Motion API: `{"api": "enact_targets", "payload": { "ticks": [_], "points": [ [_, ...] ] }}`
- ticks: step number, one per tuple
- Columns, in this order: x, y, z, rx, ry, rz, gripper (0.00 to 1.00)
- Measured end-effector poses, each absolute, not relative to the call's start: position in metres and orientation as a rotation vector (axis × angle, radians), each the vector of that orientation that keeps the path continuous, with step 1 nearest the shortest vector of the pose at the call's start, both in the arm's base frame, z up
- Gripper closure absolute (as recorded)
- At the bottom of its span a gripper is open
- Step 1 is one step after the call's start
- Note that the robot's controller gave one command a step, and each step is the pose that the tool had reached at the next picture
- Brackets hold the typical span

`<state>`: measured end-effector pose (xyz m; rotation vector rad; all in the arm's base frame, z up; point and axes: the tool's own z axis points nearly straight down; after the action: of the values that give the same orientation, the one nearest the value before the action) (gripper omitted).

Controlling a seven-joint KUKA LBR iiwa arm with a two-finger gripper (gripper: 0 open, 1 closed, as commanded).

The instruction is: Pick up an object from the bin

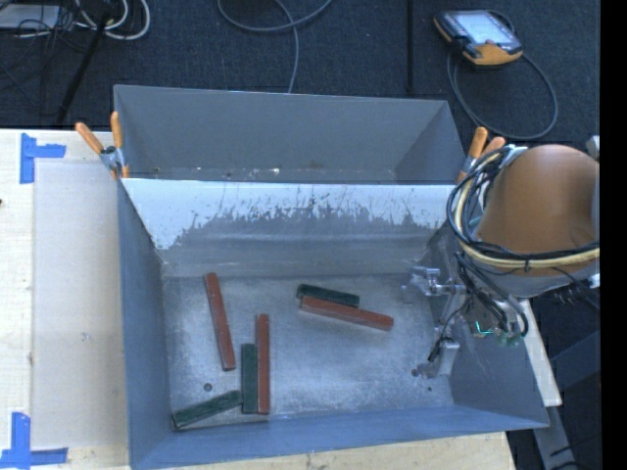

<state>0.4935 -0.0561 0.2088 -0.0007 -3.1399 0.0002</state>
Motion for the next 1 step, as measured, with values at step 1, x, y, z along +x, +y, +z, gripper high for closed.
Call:
{"api": "enact_targets", "payload": {
  "ticks": [1],
  "points": [
    [0.5416, -0.0386, 0.1597, 0.068, -3.151, 0.003, 0.00]
  ]
}}
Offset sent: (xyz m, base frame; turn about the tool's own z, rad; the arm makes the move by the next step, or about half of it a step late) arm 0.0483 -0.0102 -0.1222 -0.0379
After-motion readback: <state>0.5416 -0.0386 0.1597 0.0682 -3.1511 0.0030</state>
